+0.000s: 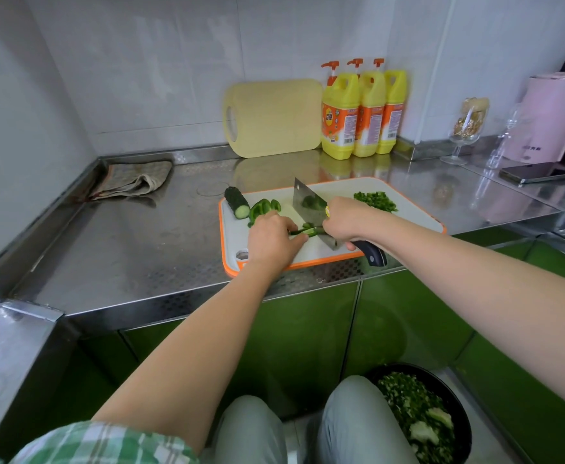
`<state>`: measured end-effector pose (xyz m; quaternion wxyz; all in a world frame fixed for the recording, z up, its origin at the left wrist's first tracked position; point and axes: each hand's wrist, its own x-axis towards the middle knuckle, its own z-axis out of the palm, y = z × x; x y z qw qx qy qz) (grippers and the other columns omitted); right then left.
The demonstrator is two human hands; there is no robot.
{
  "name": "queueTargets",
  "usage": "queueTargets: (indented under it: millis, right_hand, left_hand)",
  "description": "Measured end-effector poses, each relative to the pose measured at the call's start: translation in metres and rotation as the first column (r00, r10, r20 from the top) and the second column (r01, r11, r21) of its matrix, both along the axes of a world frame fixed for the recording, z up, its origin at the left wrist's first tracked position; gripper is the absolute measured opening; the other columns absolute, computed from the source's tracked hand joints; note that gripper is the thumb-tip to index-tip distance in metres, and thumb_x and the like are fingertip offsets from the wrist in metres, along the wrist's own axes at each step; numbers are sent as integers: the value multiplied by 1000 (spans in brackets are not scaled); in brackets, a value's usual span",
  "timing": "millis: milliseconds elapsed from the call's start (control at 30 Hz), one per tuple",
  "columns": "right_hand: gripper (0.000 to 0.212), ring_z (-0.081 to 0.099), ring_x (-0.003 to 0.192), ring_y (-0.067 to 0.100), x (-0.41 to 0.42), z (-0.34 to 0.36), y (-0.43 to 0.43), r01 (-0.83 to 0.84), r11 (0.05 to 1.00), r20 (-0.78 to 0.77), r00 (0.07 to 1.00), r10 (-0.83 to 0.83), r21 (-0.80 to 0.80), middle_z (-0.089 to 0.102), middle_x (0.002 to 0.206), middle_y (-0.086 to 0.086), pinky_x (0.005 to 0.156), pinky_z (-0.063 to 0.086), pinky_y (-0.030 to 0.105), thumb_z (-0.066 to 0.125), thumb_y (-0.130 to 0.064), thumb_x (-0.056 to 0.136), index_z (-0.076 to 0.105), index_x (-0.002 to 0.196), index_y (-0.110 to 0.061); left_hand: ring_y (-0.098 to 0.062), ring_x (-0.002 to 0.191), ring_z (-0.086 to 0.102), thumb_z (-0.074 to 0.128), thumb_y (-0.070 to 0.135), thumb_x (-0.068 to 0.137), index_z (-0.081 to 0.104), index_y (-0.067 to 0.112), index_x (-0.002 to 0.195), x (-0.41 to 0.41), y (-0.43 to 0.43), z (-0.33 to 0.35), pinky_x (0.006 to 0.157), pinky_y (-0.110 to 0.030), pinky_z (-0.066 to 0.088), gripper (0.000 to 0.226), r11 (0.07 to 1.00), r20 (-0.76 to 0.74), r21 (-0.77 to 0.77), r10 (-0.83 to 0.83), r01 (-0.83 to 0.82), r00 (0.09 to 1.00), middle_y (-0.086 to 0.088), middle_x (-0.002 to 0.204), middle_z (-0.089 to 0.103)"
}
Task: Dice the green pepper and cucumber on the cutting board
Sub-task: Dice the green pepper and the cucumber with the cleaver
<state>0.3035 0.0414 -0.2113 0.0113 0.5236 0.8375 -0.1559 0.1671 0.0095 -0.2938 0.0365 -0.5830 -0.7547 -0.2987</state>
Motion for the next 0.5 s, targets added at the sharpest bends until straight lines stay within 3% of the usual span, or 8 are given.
queueTargets:
  millis: [100, 267, 400, 500]
  right_hand:
    - [9, 55, 43, 24, -1, -2, 0, 20, 1000, -15, 1000, -20, 13, 56, 61, 15, 44, 37, 24, 51, -2, 90, 58, 92, 3]
    - [15, 58, 50, 27, -6, -11, 8, 77, 997, -115, 990, -77, -2, 63, 76, 18, 53, 46, 27, 49, -3, 91, 57, 101, 4]
    - [13, 53, 43, 23, 0, -14, 15, 86, 996, -196, 977, -85, -6, 54, 57, 13, 44, 37, 23, 40, -5, 93, 48, 83, -3]
    - [18, 53, 47, 23, 11, -14, 18, 91, 996, -268, 960, -85, 11, 49, 65, 10, 44, 36, 23, 37, -6, 94, 40, 77, -9]
  left_hand:
    - [-24, 86, 61, 69, 28, 82, 77, 15, 86, 3, 3, 2, 67, -29, 45, 15, 1000, 82, 6, -10, 10, 997, -5, 90, 69]
    - [-21, 76, 62, 68, 19, 82, 78, 12, 83, 6, 6, 3, 65, -26, 45, 12, 999, 154, 34, -26, 21, 988, -4, 81, 72]
    - [-22, 76, 63, 70, 20, 82, 77, 13, 84, 4, 9, 2, 65, -26, 46, 10, 998, 159, 57, -40, 31, 986, -4, 81, 73]
    - [-22, 77, 64, 68, 20, 83, 77, 14, 84, 3, 10, 1, 68, -29, 50, 11, 997, 140, 62, -51, 43, 989, -4, 81, 73]
